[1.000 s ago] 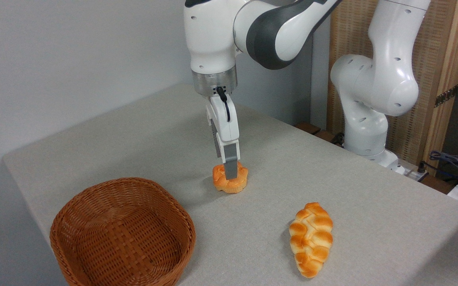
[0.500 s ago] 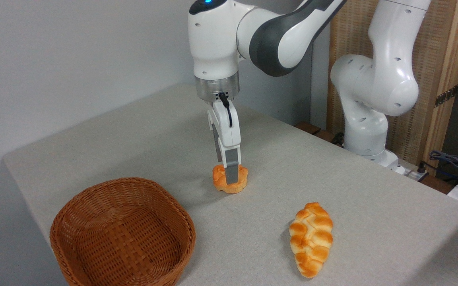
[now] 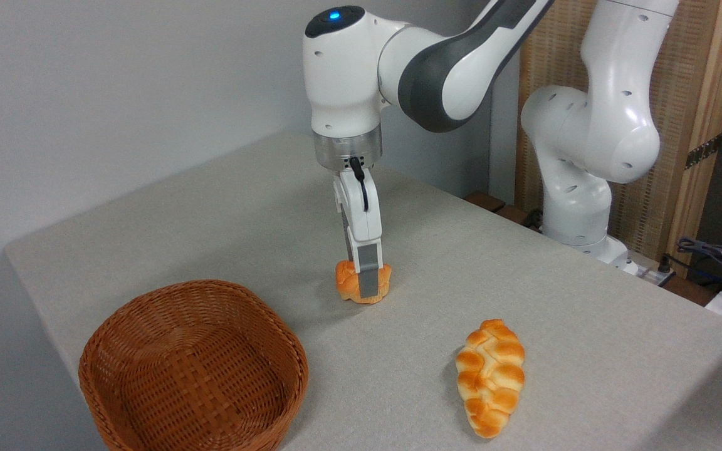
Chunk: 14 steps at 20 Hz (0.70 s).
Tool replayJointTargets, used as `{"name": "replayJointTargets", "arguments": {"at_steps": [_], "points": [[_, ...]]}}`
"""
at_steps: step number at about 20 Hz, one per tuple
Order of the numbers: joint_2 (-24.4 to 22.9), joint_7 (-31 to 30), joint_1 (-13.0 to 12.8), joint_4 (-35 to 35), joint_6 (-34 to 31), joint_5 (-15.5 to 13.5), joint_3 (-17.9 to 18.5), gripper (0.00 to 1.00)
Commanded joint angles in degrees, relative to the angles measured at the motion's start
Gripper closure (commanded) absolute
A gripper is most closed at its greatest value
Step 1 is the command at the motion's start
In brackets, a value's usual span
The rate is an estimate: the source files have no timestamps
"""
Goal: Put bread into the basket
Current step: 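Close the gripper fingers around the round orange bun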
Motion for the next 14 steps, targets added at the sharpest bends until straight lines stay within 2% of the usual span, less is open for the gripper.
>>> {"name": "replayJointTargets", "arguments": {"at_steps": [1,2,6,8,14], "points": [[-0.96,1.31,-1.06,-1.32,1.62,0.39,1.28,0.0],[-0.96,1.31,-1.06,-1.41,1.62,0.39,1.28,0.03],[-0.96,1.31,-1.06,-1.32,1.62,0.39,1.28,0.49],[-0.96,1.31,-1.06,-1.32,1.53,0.39,1.28,0.63],[-0.96,1.31,-1.06,-1.32,1.62,0.39,1.28,0.64]]}}
